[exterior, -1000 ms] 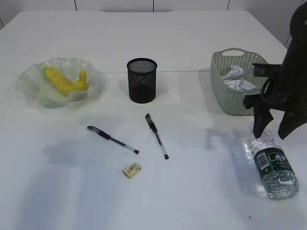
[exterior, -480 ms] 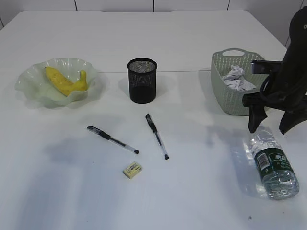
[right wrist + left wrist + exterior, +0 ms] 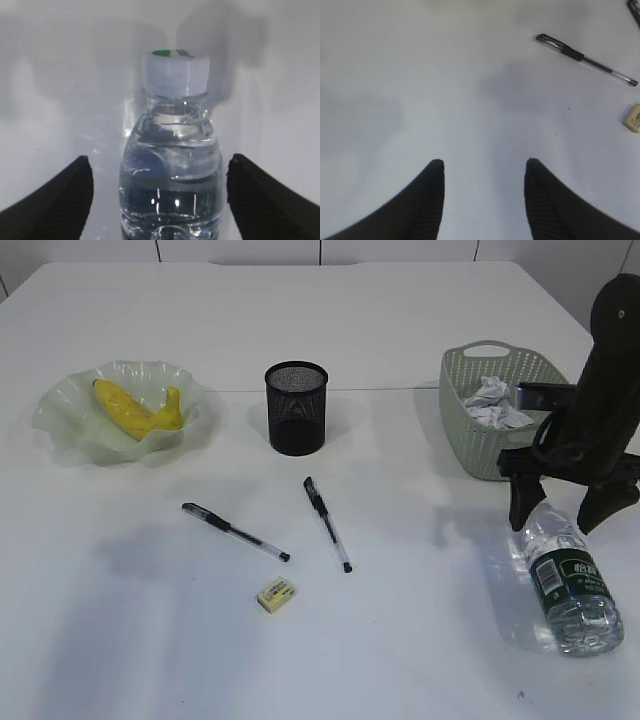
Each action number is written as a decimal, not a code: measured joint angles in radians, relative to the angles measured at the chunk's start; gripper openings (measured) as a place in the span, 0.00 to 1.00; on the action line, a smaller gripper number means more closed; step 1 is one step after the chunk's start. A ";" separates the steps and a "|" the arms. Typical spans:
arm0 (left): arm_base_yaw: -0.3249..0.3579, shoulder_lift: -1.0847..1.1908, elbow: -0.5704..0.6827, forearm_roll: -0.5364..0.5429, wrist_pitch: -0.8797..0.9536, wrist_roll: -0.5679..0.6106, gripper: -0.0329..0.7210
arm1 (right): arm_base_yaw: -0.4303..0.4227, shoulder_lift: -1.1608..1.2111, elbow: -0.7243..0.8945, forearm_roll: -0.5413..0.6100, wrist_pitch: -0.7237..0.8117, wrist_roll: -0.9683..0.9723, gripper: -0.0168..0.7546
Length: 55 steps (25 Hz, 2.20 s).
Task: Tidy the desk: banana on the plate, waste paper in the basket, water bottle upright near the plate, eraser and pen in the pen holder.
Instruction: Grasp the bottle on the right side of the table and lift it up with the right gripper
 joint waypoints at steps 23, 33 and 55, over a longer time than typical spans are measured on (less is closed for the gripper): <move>0.000 0.000 0.000 -0.002 -0.005 0.000 0.52 | 0.000 0.079 0.000 -0.020 -0.009 0.020 0.74; 0.000 0.000 0.000 -0.002 -0.005 0.000 0.52 | 0.000 0.079 0.000 -0.021 -0.005 0.021 0.55; 0.000 0.000 0.000 -0.002 -0.005 0.000 0.52 | 0.171 -0.244 0.160 -0.008 -0.127 -0.104 0.55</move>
